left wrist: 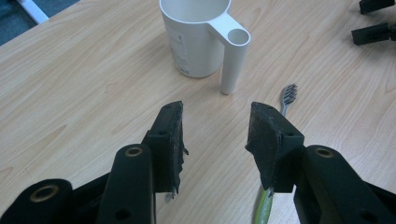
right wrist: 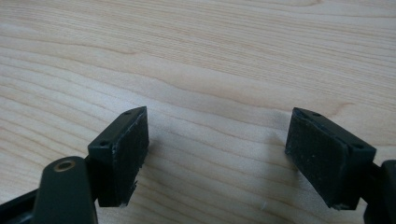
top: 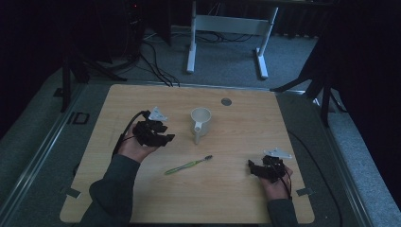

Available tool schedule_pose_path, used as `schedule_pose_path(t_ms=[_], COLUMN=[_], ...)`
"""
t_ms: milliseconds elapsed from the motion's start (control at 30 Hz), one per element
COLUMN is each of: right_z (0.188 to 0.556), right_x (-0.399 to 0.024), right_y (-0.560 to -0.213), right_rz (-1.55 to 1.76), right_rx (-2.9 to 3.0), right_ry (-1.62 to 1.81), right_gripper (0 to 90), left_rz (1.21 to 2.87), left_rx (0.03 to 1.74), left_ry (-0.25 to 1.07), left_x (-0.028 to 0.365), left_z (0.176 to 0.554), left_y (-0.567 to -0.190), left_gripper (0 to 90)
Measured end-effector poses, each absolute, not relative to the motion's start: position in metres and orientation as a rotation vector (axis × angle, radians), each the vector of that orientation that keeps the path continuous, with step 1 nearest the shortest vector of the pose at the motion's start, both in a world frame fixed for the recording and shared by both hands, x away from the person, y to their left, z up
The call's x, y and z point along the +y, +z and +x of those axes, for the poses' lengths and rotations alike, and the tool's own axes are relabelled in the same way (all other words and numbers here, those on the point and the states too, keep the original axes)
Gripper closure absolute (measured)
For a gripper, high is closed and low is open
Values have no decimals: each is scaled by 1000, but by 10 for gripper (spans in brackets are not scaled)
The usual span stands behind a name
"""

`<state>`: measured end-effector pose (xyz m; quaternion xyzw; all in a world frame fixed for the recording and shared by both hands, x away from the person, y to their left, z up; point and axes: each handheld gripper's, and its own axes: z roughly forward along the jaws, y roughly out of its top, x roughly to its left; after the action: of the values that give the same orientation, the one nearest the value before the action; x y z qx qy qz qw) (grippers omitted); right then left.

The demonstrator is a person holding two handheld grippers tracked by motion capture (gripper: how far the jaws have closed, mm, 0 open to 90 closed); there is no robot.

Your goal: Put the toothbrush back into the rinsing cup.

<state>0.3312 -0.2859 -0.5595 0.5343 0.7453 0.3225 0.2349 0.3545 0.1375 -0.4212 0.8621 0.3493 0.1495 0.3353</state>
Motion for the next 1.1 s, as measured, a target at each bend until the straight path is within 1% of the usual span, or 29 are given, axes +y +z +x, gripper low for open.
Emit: schedule_pose_path(t_ms=[1100], right_z=[331], right_x=[-286], right_y=[-560], right_rz=[1466], right_rx=[2045], right_ry=[885], right_gripper=[211], left_rz=[2336], left_rx=[874], left_ry=[336], left_x=[119], left_z=[358], left_y=[-428], left_gripper=[557])
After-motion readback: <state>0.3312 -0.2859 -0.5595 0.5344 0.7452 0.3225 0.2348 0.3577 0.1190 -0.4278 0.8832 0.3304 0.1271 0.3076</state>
